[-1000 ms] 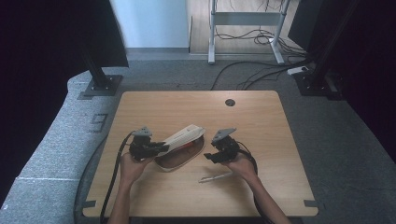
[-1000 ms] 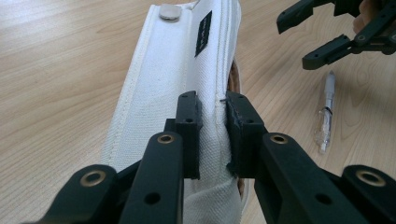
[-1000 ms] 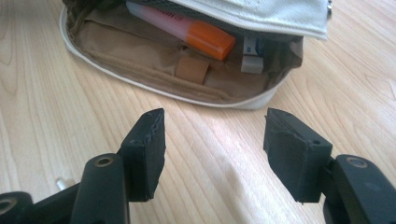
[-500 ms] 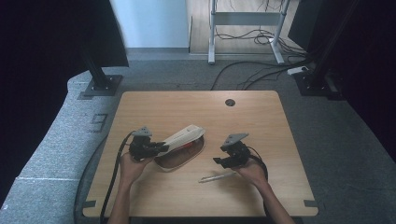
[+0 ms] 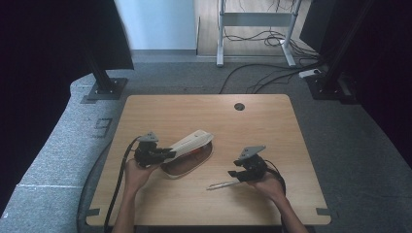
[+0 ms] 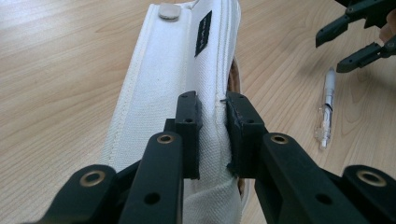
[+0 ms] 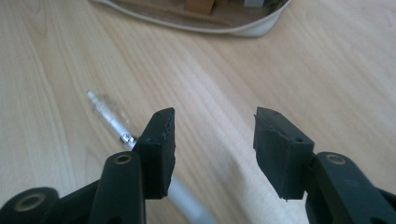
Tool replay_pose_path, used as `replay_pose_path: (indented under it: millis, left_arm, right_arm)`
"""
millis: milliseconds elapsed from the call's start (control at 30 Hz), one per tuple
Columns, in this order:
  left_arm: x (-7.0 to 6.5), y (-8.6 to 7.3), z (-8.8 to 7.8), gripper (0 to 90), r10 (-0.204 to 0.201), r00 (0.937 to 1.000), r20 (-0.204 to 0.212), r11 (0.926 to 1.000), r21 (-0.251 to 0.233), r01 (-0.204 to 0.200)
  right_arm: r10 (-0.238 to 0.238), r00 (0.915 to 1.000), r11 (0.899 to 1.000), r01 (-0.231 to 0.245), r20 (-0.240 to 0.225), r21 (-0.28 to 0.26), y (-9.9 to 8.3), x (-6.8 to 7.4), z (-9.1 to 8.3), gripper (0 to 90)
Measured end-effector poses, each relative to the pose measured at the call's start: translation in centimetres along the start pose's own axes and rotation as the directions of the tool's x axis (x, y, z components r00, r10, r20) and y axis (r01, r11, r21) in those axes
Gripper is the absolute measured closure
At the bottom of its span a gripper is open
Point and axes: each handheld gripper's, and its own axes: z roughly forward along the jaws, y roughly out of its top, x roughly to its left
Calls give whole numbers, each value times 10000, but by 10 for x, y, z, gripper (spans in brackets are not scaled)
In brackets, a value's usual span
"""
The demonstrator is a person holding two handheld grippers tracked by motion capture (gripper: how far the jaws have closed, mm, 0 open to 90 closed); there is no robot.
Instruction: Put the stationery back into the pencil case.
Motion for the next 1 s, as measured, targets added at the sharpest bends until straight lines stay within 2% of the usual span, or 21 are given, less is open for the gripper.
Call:
replay_pose_path:
  millis: [267,500,700,1000]
  left_arm:
    - [0,0,0,764,32,10000,20,10000,27,-33]
    - [-1,0,0,764,59,10000,31,10000,57,-59]
    - [-1,0,0,763,70,10000,33,9999,83,-70]
    - [-1,0,1,762,81,10000,22,9999,91,-81]
  right_arm:
    - [-210,9994,9997,213,-276,100,-14,7,0,490]
    - [-343,9974,9984,370,-633,422,-24,10,7,520]
    - [-698,9949,9956,740,-722,580,-27,10,12,592]
    - [-780,9956,9956,805,-515,479,-27,8,13,750]
